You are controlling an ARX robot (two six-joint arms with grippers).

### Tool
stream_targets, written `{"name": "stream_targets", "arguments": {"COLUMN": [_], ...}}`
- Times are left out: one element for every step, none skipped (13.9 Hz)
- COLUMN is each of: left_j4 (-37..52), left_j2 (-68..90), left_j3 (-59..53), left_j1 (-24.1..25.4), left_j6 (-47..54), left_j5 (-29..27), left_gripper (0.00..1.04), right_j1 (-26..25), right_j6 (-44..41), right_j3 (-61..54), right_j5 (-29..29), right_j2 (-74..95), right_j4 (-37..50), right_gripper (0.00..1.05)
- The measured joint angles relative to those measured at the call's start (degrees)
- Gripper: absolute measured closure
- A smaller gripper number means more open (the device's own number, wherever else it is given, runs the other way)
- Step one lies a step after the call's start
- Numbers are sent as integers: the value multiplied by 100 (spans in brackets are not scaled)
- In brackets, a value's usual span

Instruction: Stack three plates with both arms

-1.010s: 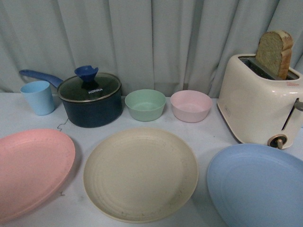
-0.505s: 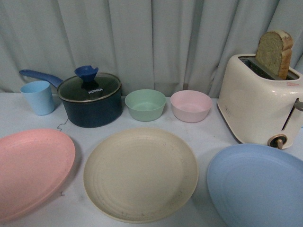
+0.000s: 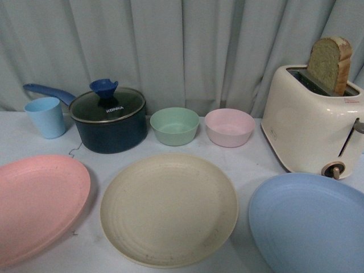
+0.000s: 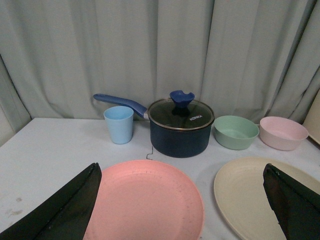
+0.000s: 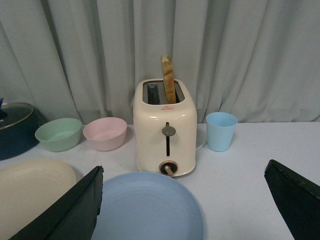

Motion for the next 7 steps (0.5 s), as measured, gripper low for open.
{"name": "stream_targets", "arguments": {"left_j4": [0,0,0,0,0,0,0], "left_j2": [0,0,0,0,0,0,0], "left_j3": [0,0,0,0,0,0,0], "left_j1": [0,0,0,0,0,0,0], "left_j6": [0,0,0,0,0,0,0], "left_j5": [0,0,0,0,0,0,0], "left_gripper": [7,7,7,7,7,7,7], "right_j1": [0,0,0,0,0,0,0], "right_j6": [0,0,2,0,0,0,0], "right_j3": [0,0,0,0,0,0,0], "right_j5": [0,0,0,0,0,0,0], "right_j2": [0,0,0,0,0,0,0], "right_j4": [0,0,0,0,0,0,0], "right_gripper": [6,6,6,6,6,6,6]}}
